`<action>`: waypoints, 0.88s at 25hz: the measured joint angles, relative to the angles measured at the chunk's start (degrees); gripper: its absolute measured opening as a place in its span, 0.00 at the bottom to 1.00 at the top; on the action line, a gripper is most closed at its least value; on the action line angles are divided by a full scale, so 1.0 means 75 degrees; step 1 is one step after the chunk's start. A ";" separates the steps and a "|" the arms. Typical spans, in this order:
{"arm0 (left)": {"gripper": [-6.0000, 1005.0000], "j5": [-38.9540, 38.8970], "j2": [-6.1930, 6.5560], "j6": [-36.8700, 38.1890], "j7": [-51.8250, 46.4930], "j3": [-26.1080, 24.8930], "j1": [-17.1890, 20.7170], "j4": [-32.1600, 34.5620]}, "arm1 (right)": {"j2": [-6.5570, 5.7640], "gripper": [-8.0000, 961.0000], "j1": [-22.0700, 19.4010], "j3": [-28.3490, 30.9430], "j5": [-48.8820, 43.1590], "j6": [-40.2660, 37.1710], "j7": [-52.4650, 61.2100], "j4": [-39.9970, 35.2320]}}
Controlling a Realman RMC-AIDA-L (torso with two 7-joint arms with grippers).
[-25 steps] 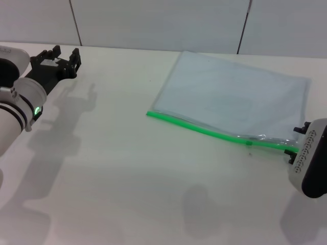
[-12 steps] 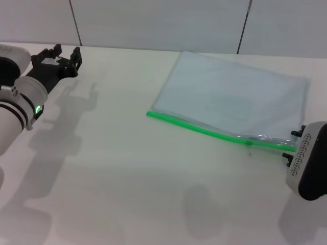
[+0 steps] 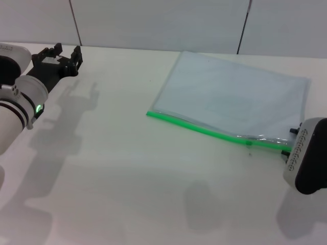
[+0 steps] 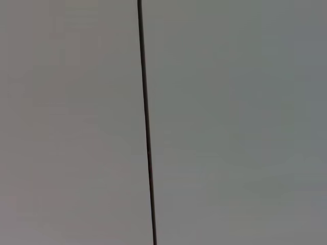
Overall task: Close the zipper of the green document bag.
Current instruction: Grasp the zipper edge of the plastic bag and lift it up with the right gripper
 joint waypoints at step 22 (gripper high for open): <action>0.49 0.0015 -0.0036 0.0093 0.0000 0.0020 -0.0074 -0.0004 | -0.0014 0.56 0.0888 0.0214 0.0001 0.0628 0.0295 0.0890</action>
